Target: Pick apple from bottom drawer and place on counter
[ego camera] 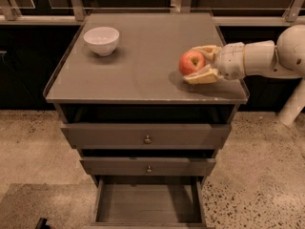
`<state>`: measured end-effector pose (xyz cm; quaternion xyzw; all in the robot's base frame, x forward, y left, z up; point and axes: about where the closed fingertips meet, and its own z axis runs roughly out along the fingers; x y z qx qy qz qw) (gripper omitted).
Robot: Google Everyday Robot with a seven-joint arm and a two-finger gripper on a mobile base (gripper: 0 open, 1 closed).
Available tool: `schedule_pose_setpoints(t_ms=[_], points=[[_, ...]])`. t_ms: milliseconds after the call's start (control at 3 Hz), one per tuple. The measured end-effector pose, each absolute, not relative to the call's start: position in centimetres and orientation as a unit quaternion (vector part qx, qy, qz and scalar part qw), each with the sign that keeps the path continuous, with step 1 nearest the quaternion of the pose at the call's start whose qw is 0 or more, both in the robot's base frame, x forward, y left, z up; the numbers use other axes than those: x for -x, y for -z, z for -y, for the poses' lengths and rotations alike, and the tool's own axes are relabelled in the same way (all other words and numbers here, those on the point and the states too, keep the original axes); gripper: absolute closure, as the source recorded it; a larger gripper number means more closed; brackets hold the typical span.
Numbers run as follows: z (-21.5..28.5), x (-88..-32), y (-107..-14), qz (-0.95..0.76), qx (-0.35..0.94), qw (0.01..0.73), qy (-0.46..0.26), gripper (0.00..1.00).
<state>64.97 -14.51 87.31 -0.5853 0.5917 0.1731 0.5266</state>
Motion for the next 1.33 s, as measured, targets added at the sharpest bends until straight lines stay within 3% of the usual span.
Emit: schedule_pose_setpoints(t_ms=[667, 1000, 1333], points=[[14.51, -64.98, -87.31, -0.592, 0.585, 0.527, -0.173, 0.11], [14.50, -64.98, -87.31, -0.592, 0.585, 0.527, -0.173, 0.00], [14.50, -64.98, -87.31, -0.592, 0.585, 0.527, -0.173, 0.00]])
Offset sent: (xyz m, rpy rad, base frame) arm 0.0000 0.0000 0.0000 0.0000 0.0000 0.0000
